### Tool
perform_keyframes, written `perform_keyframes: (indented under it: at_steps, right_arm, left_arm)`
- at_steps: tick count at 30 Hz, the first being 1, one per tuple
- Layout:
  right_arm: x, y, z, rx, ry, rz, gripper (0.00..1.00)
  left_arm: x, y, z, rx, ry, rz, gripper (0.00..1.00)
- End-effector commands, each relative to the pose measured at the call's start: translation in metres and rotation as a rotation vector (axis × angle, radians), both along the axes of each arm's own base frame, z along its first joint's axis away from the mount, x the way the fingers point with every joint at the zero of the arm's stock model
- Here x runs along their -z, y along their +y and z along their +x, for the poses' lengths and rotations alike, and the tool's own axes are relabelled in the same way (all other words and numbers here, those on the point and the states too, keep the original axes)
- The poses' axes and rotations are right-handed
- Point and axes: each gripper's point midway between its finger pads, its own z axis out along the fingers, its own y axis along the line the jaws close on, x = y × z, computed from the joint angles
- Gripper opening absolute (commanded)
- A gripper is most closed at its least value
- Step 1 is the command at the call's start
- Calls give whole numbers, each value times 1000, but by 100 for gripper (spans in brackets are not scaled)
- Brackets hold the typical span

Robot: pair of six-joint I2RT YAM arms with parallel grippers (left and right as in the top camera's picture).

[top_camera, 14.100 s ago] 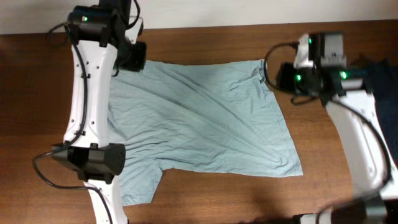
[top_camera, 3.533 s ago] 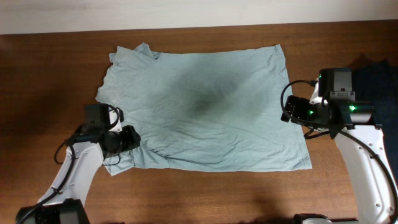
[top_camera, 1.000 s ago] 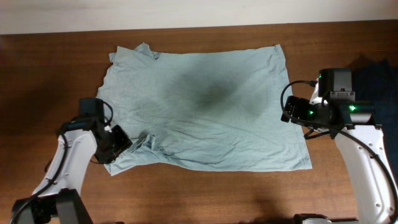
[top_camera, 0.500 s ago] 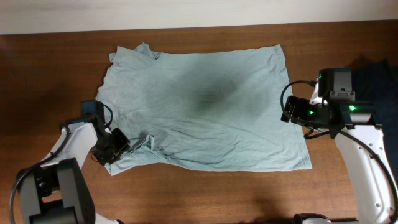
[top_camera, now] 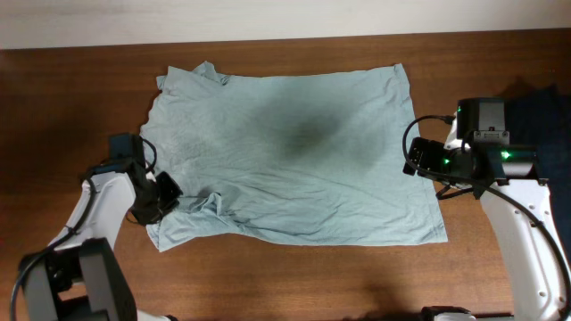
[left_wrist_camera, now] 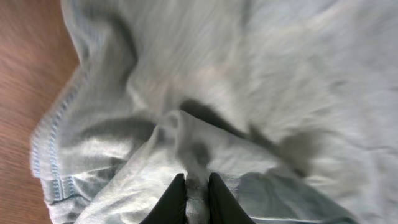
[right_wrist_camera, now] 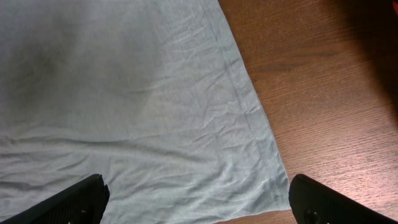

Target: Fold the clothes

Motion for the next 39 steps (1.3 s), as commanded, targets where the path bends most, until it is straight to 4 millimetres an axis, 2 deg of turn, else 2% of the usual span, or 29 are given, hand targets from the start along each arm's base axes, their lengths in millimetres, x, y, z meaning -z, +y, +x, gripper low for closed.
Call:
perform_keyframes:
  at_steps: [1,8,12,15,21,22,24,27,28,31,32,33,35,39]
  right_arm:
    - [-2,-4,1,6,-5,-16,97]
    - [-2,-4,1,6,-5,-15,97]
    - [-2,-4,1,6,-5,-16,97]
    - [-2,-4,1,6,-3,-16,98]
    - [-2,1,0,-3,0,8,99]
    - [-2,5,1,-12,-6,28,99]
    - [-2,9,2,-22,-7,51,99]
    - [-3,13,2,-31,-9,73,99]
    - [-3,14,1,-35,-9,80,99]
    - [-5,18,2,-44,-16,100,99]
    - [-7,20,2,-49,-21,107,99]
    - [-9,21,2,-66,-25,105,99]
    - [-13,21,2,-115,-30,85,99]
    - [-17,21,-8,-125,3,82,99]
  left_arm:
    - [-18,2,17,21,-83,7,14]
    - [-24,7,43,21,-191,32,18]
    - [-27,16,53,24,-233,83,48]
    - [-37,18,61,104,-266,109,51]
    - [-99,20,78,274,-334,170,51]
    - [-119,17,79,312,-353,183,51]
    - [-145,7,77,389,-389,206,50]
    - [-166,-8,70,454,-424,217,50]
    - [-173,-18,62,479,-429,213,50]
    - [-177,-39,47,531,-417,172,53]
    - [-178,-49,44,553,-423,133,64]
    - [-178,-63,39,581,-427,73,93]
    - [-177,-75,30,605,-407,21,96]
    - [-176,-81,25,610,-395,-20,94]
